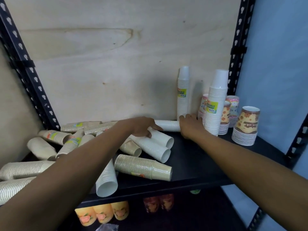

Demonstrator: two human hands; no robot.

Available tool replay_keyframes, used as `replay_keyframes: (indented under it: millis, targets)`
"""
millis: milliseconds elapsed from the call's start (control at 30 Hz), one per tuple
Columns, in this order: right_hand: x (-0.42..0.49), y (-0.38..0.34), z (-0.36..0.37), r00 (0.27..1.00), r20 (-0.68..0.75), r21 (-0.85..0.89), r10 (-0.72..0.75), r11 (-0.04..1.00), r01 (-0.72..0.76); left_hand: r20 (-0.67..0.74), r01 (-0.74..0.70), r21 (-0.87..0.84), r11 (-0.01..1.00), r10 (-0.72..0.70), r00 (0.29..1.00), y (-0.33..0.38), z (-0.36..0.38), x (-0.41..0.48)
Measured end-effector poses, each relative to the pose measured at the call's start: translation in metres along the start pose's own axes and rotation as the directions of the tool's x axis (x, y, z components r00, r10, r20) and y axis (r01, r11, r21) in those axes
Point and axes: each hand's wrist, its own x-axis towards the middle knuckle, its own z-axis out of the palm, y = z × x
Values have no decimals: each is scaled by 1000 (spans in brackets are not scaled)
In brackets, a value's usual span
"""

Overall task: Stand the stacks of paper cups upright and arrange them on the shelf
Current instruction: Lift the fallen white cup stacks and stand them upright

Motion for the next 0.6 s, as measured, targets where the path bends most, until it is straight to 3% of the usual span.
replay_keyframes:
  millis: [167,400,600]
  targets:
    - [1,-5,-18,997,-28,-22,-66,998,66,-123,-38,-86,996,27,992,-4,3,-11]
    - [3,-16,-71,987,-86,8,-138,990,140,-264,-23,-225,974,-38,964,-12,9,-29]
    - [-2,-20,-112,979,-73,-100,-189,978,182,-279,31,-125,992,-65,958,-14,7,-43]
